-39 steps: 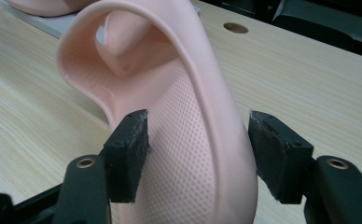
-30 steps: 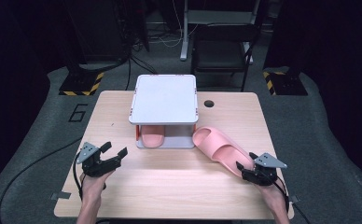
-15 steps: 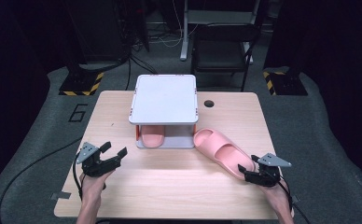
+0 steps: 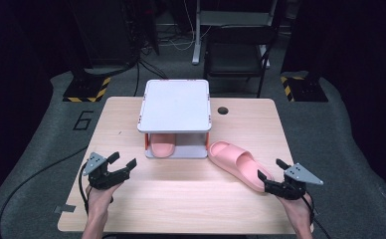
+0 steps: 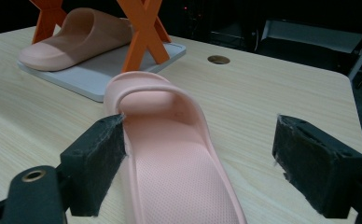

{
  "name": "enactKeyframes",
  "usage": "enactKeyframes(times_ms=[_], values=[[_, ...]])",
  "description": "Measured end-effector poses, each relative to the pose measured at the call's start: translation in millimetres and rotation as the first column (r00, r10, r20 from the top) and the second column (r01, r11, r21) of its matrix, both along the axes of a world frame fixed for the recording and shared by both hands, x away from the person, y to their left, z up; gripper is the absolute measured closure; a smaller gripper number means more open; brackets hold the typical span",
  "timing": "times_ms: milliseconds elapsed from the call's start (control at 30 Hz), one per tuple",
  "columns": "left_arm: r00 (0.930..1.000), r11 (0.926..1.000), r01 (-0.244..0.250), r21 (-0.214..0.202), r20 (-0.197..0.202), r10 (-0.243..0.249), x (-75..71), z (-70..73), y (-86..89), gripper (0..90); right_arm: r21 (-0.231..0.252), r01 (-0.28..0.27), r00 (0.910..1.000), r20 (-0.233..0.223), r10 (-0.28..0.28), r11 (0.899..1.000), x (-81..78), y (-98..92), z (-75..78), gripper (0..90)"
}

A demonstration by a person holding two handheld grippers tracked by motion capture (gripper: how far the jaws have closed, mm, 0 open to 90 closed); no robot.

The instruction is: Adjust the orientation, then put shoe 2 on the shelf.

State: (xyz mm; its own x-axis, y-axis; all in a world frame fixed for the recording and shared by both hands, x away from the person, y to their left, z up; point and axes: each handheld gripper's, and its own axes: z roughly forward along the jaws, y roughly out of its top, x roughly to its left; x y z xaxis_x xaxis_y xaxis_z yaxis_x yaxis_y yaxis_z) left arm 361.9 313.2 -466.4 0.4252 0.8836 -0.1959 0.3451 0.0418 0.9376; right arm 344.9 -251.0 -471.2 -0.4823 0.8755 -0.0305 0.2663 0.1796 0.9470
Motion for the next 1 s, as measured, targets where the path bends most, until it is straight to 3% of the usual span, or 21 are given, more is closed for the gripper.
enactKeyframes(times_ms=[367,567,833,933,1000], values=[[0.9999,1.0000,-0.002,0.003,0.010,0.002,-1.0,0.3,-1.9,20.5,-0.005,-0.012,0.9999,-0.011,0.012,1.000,-1.4,6.0,1.2,16.7],[0.9999,0.9999,0.010,0.013,0.007,-0.010,-0.8,1.6,-3.0,20.5,-0.015,-0.042,0.9990,-0.016,0.041,0.999,1.7,14.6,0.4,22.4],[0.9999,0.9999,0.010,0.009,0.014,-0.010,0.5,3.4,-3.1,20.5,-0.069,-0.094,0.9951,-0.039,0.091,0.993,9.8,35.1,-4.6,31.4],[0.9999,0.9999,0.011,0.013,0.011,-0.011,1.2,4.0,-3.3,20.5,-0.121,-0.095,0.9954,-0.016,0.094,0.988,17.8,39.5,-3.5,37.7],[0.9998,0.9999,0.006,0.010,0.018,-0.006,1.9,4.2,-4.2,20.5,-0.124,-0.094,0.9956,-0.022,0.092,0.988,29.0,36.2,-2.7,39.6]])
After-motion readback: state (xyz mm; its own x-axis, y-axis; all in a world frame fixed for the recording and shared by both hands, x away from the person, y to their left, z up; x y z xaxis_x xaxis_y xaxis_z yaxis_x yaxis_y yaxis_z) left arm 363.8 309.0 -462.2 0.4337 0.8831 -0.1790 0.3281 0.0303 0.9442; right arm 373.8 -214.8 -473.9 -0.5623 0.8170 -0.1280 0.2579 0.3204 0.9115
